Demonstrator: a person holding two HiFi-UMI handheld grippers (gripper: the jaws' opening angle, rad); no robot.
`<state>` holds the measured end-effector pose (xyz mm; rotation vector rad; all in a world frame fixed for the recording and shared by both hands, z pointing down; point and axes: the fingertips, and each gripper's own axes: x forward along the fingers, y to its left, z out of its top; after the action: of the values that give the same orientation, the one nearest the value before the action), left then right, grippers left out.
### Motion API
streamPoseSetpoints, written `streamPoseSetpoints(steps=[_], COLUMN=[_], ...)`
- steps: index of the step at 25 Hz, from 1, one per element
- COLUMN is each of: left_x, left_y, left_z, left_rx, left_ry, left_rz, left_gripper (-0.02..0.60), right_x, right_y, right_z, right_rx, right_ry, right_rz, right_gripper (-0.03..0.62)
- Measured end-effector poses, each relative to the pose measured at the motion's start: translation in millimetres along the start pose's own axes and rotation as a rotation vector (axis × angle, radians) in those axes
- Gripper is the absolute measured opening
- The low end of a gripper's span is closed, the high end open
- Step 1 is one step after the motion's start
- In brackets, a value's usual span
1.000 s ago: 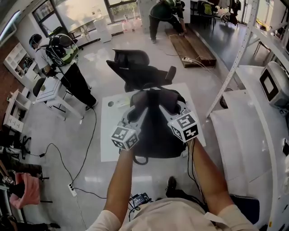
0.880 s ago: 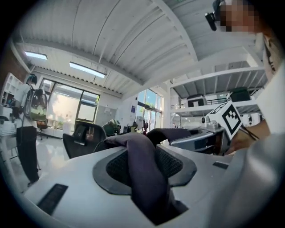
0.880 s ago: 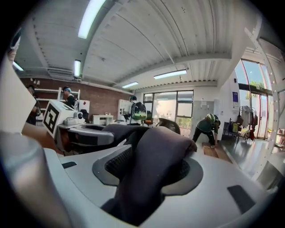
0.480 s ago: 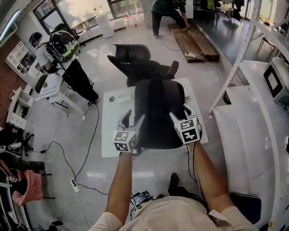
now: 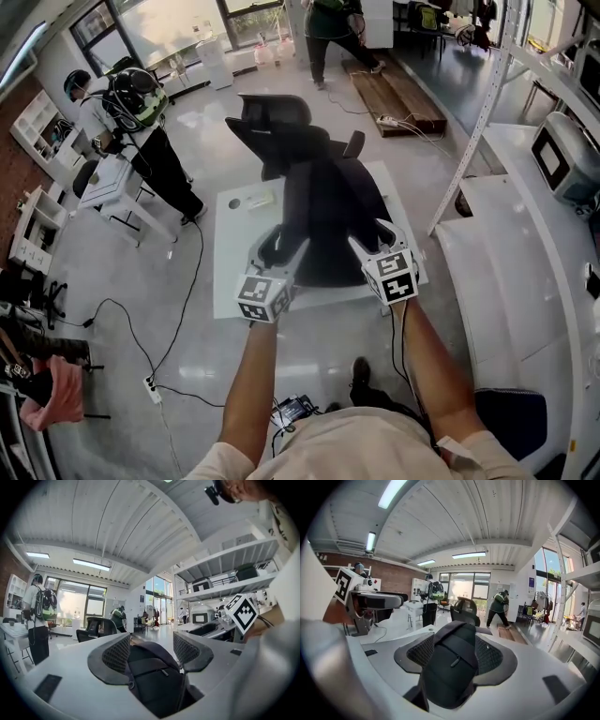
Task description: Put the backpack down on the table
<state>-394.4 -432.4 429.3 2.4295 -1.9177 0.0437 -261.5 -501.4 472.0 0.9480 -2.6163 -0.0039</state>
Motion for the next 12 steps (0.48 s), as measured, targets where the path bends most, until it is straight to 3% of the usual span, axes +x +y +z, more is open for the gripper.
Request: streamPoseSetpoints(steps=[6,7,9,12], left_x=[-49.0,-57.2,-74.0,-103.5], left_y=[-37.6,-43.9,-55.7,-72.0], left_z=[44.7,50.8,60.6,78.3], left_rx=[0.043,0.053,0.07,0.092], left_ry=[-0.09,-0.102,-0.127,-0.162], left_rz=[-0.061,-0.072,-0.095,-0.119], left_gripper=[0.276,0.276,0.273,0.214], right_x=[-54.2,-64.4,-85.2,-115.9], right_y=[39.1,46.1,61.4,89.8], right_z=[35.1,41.6,54.8,73.9], right_rx=[0.018,0.009,-0.017,-0.038], right_ry=[-0.105,-0.126,-0.168,-0.223], right_rz=[0.025,0.028,0.036,0.071], right_gripper=[0.247,0.223,0.049,0.04])
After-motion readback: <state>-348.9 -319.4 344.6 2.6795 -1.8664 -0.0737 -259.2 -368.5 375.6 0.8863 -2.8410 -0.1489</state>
